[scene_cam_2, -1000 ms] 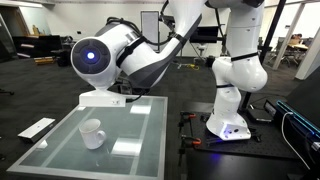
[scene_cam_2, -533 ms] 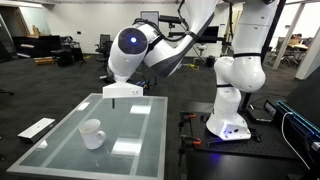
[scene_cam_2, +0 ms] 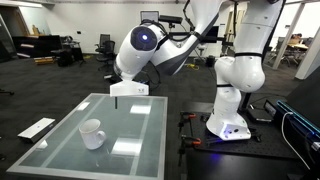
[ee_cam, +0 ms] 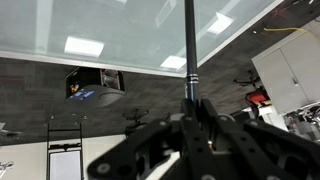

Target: Remove the pen from the mug and put it on the table

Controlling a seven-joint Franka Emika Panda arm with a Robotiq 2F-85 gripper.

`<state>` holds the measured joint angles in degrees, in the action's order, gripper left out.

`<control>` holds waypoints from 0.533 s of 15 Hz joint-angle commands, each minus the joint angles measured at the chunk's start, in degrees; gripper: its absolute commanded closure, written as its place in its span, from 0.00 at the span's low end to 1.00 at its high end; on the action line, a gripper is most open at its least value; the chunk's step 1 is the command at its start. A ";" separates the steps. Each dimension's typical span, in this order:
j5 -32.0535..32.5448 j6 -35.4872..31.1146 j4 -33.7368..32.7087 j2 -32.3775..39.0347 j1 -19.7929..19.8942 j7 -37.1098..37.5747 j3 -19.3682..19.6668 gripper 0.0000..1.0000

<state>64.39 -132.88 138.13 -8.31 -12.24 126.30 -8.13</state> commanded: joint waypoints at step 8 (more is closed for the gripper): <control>-0.74 -6.43 2.18 -2.21 3.95 -3.59 1.64 0.97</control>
<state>64.22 -134.54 138.38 -8.11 -9.85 125.67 -7.49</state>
